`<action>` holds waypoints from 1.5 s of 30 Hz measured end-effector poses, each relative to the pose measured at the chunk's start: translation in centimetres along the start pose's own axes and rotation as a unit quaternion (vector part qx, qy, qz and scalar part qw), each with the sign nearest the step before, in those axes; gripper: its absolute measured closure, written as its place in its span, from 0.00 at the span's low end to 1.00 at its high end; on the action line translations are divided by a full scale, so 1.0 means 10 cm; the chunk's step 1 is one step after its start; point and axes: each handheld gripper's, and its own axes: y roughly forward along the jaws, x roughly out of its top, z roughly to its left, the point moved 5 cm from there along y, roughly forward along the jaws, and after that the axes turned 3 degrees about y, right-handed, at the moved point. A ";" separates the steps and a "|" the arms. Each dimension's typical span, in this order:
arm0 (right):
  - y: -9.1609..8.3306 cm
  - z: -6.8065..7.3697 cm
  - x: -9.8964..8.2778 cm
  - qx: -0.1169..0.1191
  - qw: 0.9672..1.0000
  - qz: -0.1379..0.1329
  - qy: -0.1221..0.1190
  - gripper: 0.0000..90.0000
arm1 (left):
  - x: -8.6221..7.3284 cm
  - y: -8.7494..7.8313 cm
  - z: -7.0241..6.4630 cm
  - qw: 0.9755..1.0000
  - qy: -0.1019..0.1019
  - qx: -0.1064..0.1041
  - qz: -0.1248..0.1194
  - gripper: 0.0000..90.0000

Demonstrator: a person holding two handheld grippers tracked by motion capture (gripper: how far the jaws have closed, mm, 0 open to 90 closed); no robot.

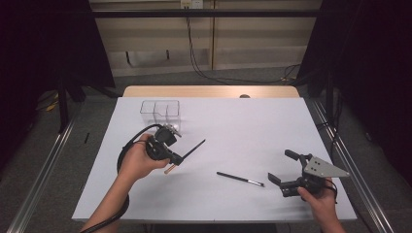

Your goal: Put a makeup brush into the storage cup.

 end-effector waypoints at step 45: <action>0.34 0.04 0.08 0.063 0.993 0.093 -0.017 0.00 | 0.47 0.33 -0.45 0.993 0.086 -0.078 0.004 0.93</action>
